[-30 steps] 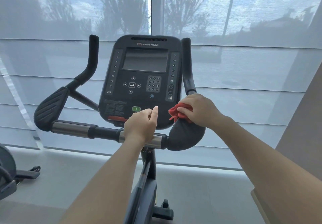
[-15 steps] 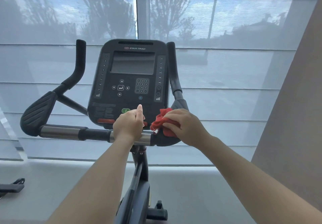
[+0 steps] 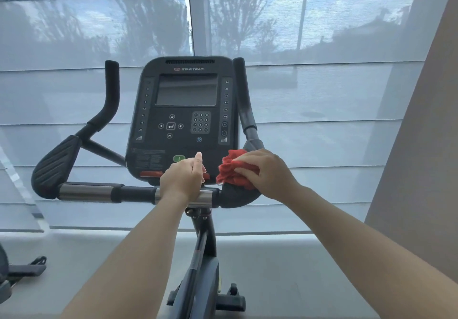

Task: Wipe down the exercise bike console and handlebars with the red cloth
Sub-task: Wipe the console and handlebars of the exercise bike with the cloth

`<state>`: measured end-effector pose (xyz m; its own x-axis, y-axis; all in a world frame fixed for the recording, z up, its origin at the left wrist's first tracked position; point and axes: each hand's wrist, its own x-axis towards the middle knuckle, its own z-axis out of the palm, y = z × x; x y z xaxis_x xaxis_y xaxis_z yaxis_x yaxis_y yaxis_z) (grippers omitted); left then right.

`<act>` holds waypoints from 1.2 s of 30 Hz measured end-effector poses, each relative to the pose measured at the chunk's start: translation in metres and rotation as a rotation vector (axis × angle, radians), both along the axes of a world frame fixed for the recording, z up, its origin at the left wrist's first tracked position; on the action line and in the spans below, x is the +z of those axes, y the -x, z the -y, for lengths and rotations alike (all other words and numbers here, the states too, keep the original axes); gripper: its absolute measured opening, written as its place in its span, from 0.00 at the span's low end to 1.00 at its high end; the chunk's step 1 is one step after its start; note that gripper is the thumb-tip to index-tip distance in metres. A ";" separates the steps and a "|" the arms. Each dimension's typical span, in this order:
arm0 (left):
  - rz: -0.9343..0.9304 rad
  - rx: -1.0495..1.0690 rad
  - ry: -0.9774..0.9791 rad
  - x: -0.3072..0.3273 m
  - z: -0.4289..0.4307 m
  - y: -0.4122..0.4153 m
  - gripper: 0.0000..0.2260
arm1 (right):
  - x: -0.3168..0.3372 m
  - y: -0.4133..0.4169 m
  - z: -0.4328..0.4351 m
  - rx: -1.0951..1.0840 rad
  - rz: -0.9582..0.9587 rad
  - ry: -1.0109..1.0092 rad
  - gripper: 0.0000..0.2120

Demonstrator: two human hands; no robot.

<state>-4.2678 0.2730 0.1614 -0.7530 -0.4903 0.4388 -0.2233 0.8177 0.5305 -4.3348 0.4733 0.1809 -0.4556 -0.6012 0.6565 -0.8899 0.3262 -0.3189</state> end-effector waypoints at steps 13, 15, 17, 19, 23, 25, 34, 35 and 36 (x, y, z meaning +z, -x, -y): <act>-0.001 0.007 0.026 0.000 -0.003 -0.002 0.27 | 0.020 0.034 -0.009 -0.102 0.171 0.164 0.12; 0.014 0.009 0.033 0.000 -0.002 -0.002 0.27 | 0.012 0.034 -0.013 -0.025 0.222 0.038 0.17; 0.019 0.009 0.041 0.000 -0.002 -0.001 0.27 | 0.020 0.036 -0.021 0.057 0.397 -0.047 0.24; 0.021 0.012 0.053 -0.001 -0.003 -0.001 0.27 | 0.024 0.041 -0.031 0.099 0.464 -0.200 0.30; 0.015 0.033 0.084 -0.004 -0.003 -0.001 0.27 | 0.011 0.042 -0.041 0.081 0.291 -0.176 0.31; 0.005 0.041 0.079 -0.003 -0.003 0.000 0.27 | 0.010 0.043 -0.041 0.105 0.270 -0.020 0.28; -0.003 0.044 0.066 -0.005 -0.004 -0.003 0.27 | -0.008 0.034 -0.030 0.066 0.269 0.066 0.24; -0.003 0.042 0.066 -0.005 -0.004 -0.003 0.27 | -0.011 0.029 -0.032 0.076 0.275 0.060 0.25; -0.003 0.038 0.065 -0.005 -0.005 -0.003 0.27 | -0.014 0.024 -0.034 0.081 0.285 0.041 0.27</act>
<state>-4.2646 0.2779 0.1565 -0.7333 -0.4889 0.4724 -0.2535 0.8414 0.4773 -4.3593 0.5074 0.1674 -0.5764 -0.6190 0.5335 -0.7854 0.2395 -0.5707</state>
